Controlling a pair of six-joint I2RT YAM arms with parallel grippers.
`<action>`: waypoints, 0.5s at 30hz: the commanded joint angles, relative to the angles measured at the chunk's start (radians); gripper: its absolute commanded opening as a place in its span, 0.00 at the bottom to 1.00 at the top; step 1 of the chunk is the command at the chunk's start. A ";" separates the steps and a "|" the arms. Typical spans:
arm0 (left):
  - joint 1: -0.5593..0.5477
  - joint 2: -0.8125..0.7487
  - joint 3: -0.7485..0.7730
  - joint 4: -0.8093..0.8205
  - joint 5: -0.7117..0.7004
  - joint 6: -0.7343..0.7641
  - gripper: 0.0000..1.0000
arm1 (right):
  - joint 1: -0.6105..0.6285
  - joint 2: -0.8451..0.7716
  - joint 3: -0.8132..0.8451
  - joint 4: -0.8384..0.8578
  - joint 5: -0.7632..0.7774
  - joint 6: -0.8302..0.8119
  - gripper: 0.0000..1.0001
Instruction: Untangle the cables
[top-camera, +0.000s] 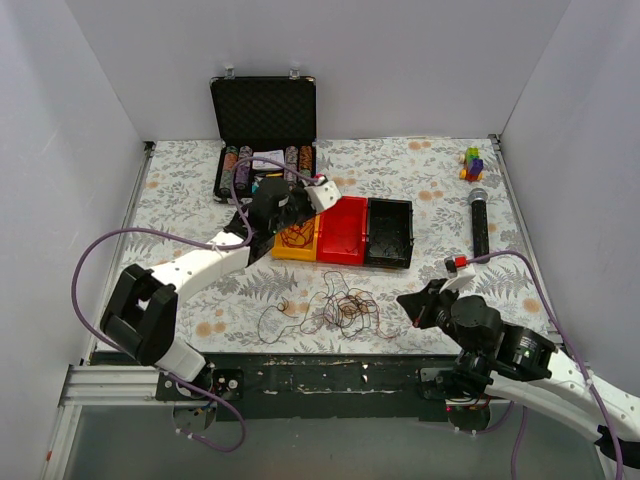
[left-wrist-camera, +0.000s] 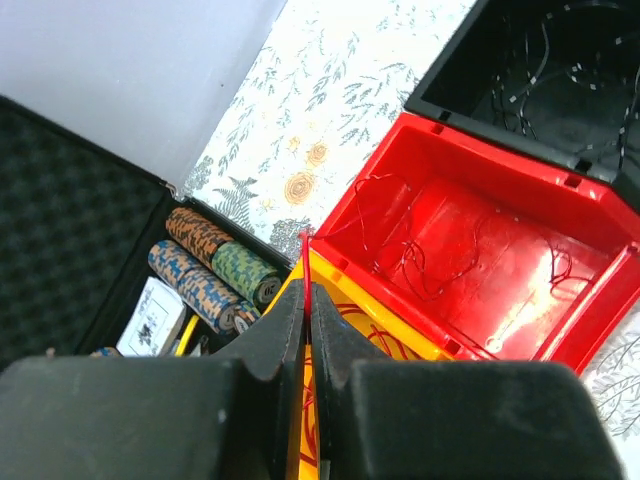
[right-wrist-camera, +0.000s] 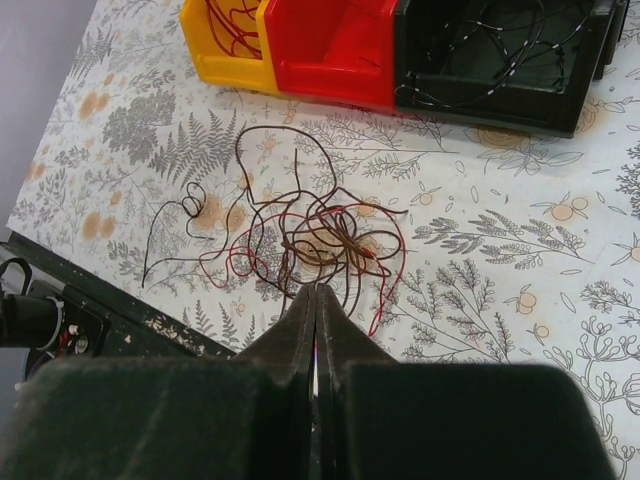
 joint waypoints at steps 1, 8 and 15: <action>0.043 -0.005 0.030 -0.031 -0.020 -0.255 0.00 | 0.003 -0.020 0.024 -0.002 0.032 0.011 0.01; 0.169 -0.013 -0.034 -0.063 -0.050 -0.414 0.00 | 0.003 -0.034 0.011 -0.007 0.027 0.019 0.01; 0.319 0.009 0.001 -0.145 -0.031 -0.724 0.00 | 0.001 -0.013 -0.002 0.013 0.015 0.022 0.01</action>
